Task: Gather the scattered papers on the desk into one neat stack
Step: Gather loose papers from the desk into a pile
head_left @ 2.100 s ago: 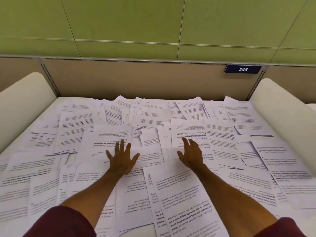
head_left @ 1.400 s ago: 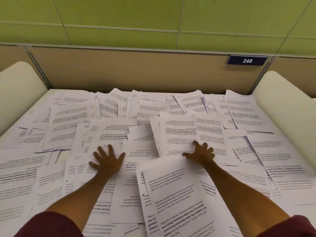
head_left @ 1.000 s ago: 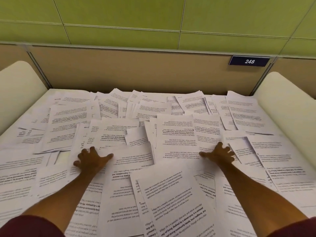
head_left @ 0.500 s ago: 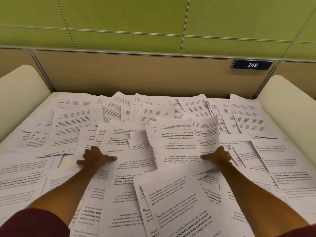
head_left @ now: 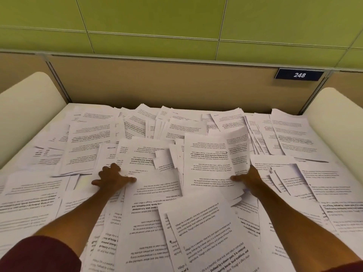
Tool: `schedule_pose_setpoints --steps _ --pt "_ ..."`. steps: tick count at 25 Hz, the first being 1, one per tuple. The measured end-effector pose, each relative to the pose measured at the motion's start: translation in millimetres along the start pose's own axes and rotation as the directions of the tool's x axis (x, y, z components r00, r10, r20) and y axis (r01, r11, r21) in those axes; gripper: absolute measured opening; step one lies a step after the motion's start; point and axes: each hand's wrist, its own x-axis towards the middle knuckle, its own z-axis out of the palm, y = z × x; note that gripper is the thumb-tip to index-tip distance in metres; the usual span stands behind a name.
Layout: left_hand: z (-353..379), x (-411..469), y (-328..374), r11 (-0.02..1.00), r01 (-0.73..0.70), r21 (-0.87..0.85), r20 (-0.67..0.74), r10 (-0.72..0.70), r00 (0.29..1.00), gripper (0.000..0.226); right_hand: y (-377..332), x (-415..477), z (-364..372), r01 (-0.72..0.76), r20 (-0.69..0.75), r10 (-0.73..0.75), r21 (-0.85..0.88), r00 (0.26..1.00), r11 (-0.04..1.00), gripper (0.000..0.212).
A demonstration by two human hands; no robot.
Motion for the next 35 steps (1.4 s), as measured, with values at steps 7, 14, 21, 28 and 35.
schedule_pose_setpoints --steps 7,14,21,28,35 --pt "0 -3 7 0.999 -0.016 -0.036 -0.032 0.015 0.999 0.099 -2 0 23 0.051 0.091 -0.052 0.011 0.995 0.999 0.061" --pt "-4 -4 -15 0.980 0.172 -0.103 -0.074 -0.180 0.981 0.118 2 3 27 0.039 0.051 -0.042 0.072 0.998 0.997 0.068" --pt "-15 7 -29 0.861 0.175 -0.478 0.037 -0.179 0.983 0.082 6 3 32 0.070 0.077 -0.072 0.027 0.994 0.997 0.064" --pt "-27 1 -20 0.813 -0.033 -0.581 0.074 0.092 0.993 0.074 6 4 44 0.065 0.111 -0.071 0.051 0.991 0.997 0.049" --pt "-40 12 -14 0.653 -0.022 -0.757 0.144 0.200 0.969 0.051 4 10 49 0.046 0.000 -0.047 0.160 0.999 0.986 0.045"
